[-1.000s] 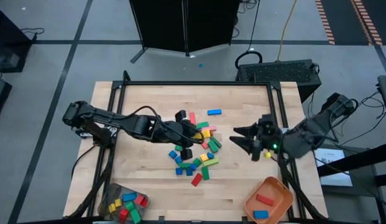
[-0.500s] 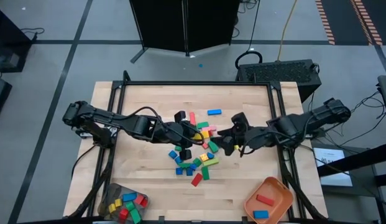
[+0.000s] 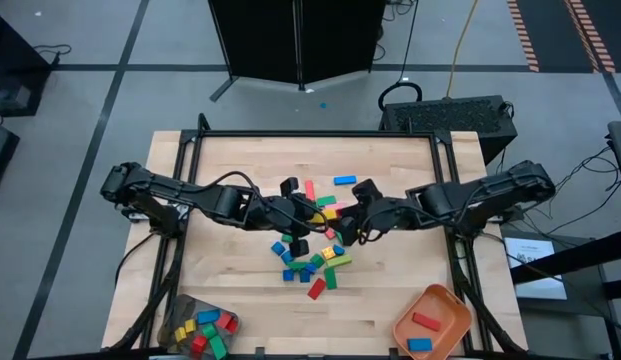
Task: Sort blocks by size
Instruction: Put the yellow rectangular block into the orange bin
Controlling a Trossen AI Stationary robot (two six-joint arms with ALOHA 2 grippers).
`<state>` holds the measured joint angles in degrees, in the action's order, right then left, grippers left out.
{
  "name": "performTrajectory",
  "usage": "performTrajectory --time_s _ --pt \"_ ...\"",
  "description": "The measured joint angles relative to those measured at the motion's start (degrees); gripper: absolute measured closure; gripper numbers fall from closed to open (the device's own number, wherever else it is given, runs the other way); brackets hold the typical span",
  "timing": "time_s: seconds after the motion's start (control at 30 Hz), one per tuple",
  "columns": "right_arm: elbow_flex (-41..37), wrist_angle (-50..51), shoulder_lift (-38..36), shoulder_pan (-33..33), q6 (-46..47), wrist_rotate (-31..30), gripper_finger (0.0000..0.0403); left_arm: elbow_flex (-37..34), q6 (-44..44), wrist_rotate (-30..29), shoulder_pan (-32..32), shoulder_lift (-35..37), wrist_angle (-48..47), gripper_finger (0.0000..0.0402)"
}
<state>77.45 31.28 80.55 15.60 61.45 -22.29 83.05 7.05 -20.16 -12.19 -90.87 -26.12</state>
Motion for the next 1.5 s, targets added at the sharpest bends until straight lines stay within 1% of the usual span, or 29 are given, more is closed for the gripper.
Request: performTrajectory --time_s 0.13,0.23,0.3,0.43,0.5,0.57,0.63,0.73,0.77,0.8,0.83,0.87,0.93,1.07,1.17,1.27,1.37,1.5 --pt "0.02 -1.19 -0.02 -1.35 -1.32 0.43 0.0126 0.02 -0.17 0.08 -0.10 0.00 0.01 0.0286" --pt "0.02 -1.13 -0.02 -2.84 -2.00 4.39 0.0129 0.02 -0.41 0.09 -0.22 0.00 0.27 0.0286" --pt "0.02 -1.16 0.23 -3.35 -2.36 5.86 0.0137 0.02 -0.46 0.09 -0.22 0.00 0.27 0.0286" --pt "0.02 -0.70 0.73 -3.93 -2.79 6.28 0.0164 0.03 -0.45 0.09 -0.30 0.00 0.30 0.0286" --pt "0.02 -0.67 0.93 -4.43 -2.75 6.21 0.0187 0.04 -0.42 0.09 -0.33 0.02 0.36 0.0286" --pt "0.02 -0.27 1.01 -4.80 -2.59 6.23 0.0220 0.04 -0.44 0.04 -0.33 0.02 0.43 0.0286" --pt "0.06 -0.21 1.09 -5.14 -2.38 5.86 0.0265 0.04 -0.44 0.05 -0.24 0.02 0.66 0.0286" --pt "0.13 -0.72 1.11 -5.42 -2.23 5.96 0.0343 0.04 -0.94 -0.66 -0.30 0.02 0.40 0.0286" --pt "0.13 -0.83 1.11 -5.48 -2.43 5.95 0.0358 0.04 -0.94 -1.05 -0.31 0.02 0.38 0.0286" --pt "0.14 -0.64 1.11 -5.47 -3.89 6.02 0.0364 0.04 -0.60 -0.65 -0.25 0.02 0.48 0.0299" --pt "-0.03 -0.18 1.12 -5.46 -4.23 5.92 0.0365 0.06 -0.47 -0.24 -0.22 0.07 1.14 0.0318" --pt "-0.04 -0.33 1.24 -5.43 -4.35 6.04 0.0365 0.14 -0.66 0.08 -0.27 0.12 1.58 0.0325" --pt "-0.04 -0.48 1.31 -5.38 -4.39 6.21 0.0365 0.15 -2.24 0.13 -0.36 0.15 1.43 0.0326" --pt "-0.03 0.35 1.31 -5.20 -4.06 6.00 0.0365 0.15 -7.87 1.81 -0.26 0.15 0.00 0.0309" --pt "0.02 7.11 1.22 -4.00 -1.73 5.71 0.0365 0.15 -9.78 2.68 -0.43 0.13 -4.71 0.0285" --pt "0.00 17.93 1.22 -0.42 3.83 5.88 0.0365 0.15 -9.94 2.67 -0.33 0.13 -9.25 0.0261" --pt "0.00 26.37 1.22 4.72 10.70 7.01 0.0365 0.13 -9.41 2.45 -0.30 0.11 -12.39 0.0243" --pt "0.00 32.91 1.22 13.65 21.71 14.32 0.0365 0.11 -8.89 2.21 0.00 0.11 -13.72 0.0232"
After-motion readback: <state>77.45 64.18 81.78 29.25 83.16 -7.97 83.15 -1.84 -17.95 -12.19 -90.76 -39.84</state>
